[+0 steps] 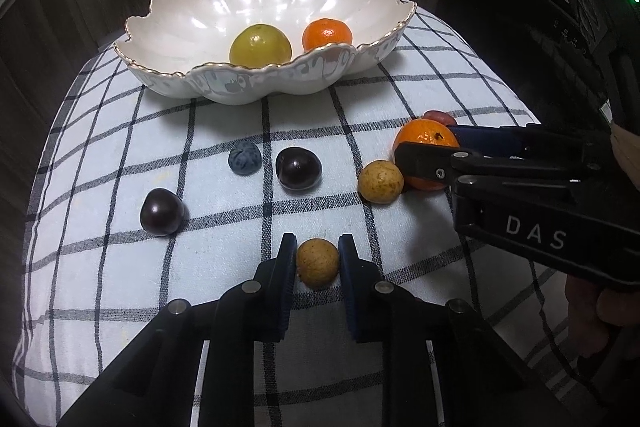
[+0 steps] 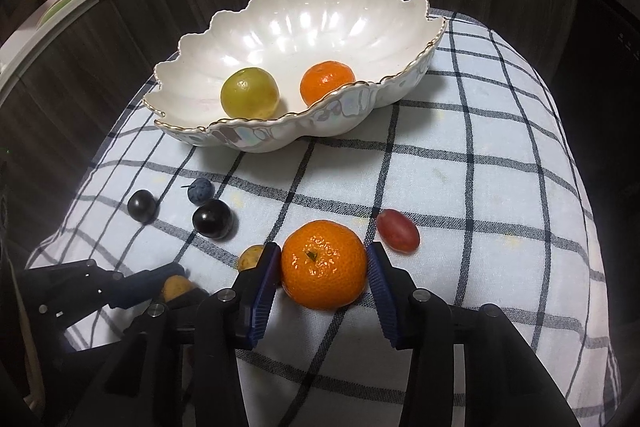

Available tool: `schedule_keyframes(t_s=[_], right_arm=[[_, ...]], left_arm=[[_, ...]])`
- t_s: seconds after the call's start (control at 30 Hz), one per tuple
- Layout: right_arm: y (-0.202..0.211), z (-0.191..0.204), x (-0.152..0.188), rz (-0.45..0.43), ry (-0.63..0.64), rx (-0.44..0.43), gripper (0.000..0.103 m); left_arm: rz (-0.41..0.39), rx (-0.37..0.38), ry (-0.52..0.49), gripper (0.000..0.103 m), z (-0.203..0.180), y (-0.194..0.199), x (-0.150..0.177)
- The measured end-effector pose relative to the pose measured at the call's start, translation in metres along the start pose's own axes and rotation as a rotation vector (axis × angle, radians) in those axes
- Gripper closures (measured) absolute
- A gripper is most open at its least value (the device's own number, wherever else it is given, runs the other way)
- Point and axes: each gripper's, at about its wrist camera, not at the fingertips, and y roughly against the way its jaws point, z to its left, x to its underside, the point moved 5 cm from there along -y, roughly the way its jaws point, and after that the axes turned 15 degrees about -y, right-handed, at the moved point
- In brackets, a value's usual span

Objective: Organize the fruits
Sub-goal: 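Grasp the brown longan with the left tool while the right tool grasps the second mandarin, then lift the longan with the left tool while the right tool lifts the mandarin toward the bowl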

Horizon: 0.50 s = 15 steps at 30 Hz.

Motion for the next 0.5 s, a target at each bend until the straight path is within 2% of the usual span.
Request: schedule_keyframes(t_s=[0.5], right_arm=[[0.01,-0.003,-0.004,-0.019,-0.008,-0.007,0.058]], left_arm=[[-0.031,-0.017,0.005,0.081,0.004,0.011,-0.006]])
